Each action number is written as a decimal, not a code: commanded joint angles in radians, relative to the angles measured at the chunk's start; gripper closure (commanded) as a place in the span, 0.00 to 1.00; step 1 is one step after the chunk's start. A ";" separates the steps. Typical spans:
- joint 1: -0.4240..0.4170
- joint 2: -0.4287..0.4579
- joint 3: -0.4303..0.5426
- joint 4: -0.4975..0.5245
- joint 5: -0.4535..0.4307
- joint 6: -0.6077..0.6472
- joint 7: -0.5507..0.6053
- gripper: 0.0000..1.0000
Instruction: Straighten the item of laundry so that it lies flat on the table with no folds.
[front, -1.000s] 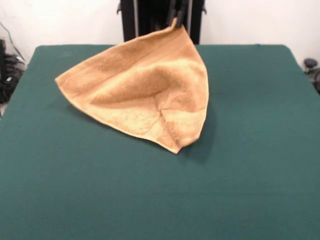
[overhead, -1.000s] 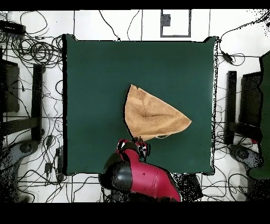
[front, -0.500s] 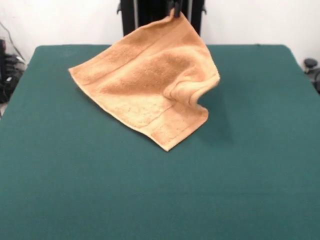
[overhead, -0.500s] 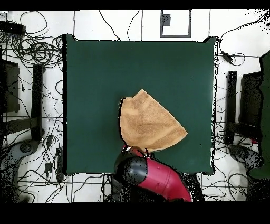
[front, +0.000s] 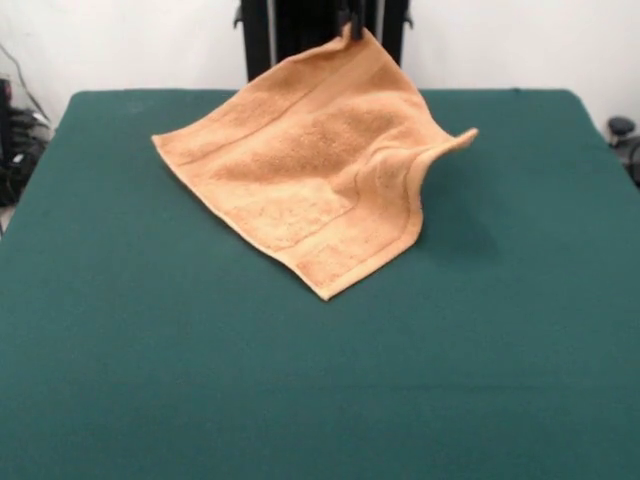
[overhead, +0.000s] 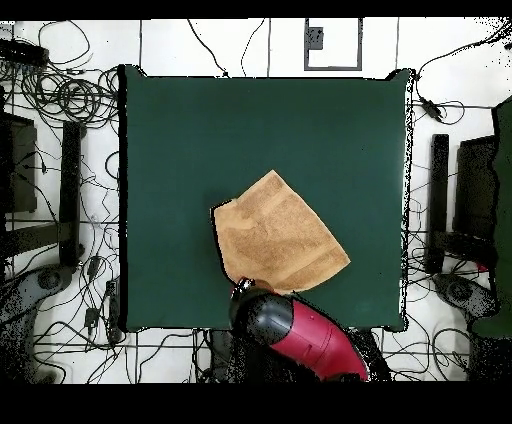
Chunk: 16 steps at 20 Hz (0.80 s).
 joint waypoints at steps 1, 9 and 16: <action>-0.026 0.078 0.180 0.152 0.098 -0.013 0.192 1.00; -0.055 0.093 0.252 0.234 0.124 -0.128 0.215 1.00; -0.055 0.092 0.260 0.212 0.119 -0.106 0.220 1.00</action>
